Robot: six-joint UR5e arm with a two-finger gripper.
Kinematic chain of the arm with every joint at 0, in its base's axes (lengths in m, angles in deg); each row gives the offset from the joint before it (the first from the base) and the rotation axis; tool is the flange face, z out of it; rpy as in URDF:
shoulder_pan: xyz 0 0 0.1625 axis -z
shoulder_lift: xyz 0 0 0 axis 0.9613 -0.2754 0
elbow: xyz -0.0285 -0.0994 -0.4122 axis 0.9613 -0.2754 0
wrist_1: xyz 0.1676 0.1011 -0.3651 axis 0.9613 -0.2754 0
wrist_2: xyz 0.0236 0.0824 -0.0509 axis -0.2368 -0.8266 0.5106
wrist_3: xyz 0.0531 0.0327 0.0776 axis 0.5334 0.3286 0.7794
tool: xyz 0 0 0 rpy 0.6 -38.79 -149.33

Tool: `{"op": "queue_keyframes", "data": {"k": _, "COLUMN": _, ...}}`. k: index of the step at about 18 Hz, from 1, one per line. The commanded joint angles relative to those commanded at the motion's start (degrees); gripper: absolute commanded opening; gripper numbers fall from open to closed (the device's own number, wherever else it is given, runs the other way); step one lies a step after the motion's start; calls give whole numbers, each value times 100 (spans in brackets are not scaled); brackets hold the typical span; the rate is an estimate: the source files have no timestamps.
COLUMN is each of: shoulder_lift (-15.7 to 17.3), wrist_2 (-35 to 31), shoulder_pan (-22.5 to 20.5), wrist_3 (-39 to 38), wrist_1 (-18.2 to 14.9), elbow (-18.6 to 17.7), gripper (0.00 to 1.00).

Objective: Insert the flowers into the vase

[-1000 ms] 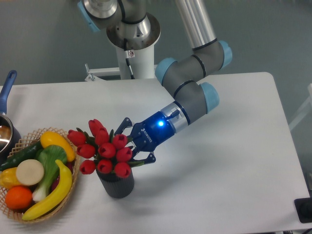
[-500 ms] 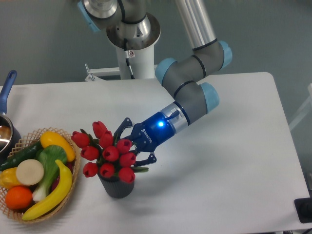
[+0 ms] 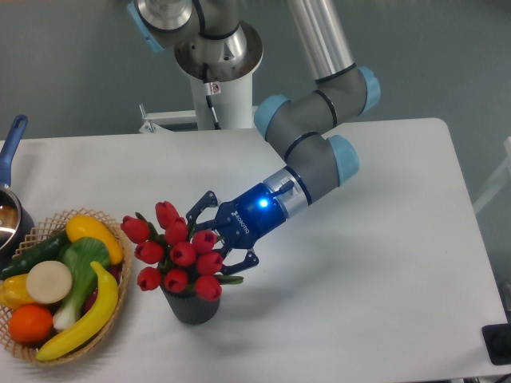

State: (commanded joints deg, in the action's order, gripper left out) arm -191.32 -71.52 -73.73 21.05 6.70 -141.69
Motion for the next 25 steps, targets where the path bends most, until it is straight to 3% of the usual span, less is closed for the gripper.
{"op": "queue_keyframes", "data": {"k": 2, "shoulder_lift": 0, "wrist_2": -9, "shoulder_pan": 0, "wrist_3": 0, "wrist_1": -9, "elbow": 0, "gripper": 78}}
{"op": "queue_keyframes", "data": {"k": 8, "shoulder_lift": 0, "wrist_2": -9, "shoulder_pan": -53, "wrist_3": 562, "wrist_1": -9, "elbow": -114, "gripper": 100}}
{"op": "queue_keyframes", "data": {"k": 13, "shoulder_lift": 70, "wrist_2": -113, "shoulder_pan": -97, "wrist_3": 589, "wrist_1": -9, "elbow": -184, "gripper": 100}}
{"op": "queue_keyframes", "data": {"k": 16, "shoulder_lift": 298, "wrist_2": -894, "shoulder_pan": -123, "wrist_3": 589, "wrist_1": -17, "elbow": -202, "gripper": 100}}
{"op": "queue_keyframes", "data": {"k": 21, "shoulder_lift": 579, "wrist_2": -1335, "shoulder_pan": -158, "wrist_3": 589, "wrist_1": -26, "elbow": -255, "gripper": 100}}
{"op": "queue_keyframes", "data": {"k": 25, "shoulder_lift": 983, "wrist_2": -2090, "shoulder_pan": -229, "wrist_3": 606, "wrist_1": -18, "elbow": -290, "gripper": 100}}
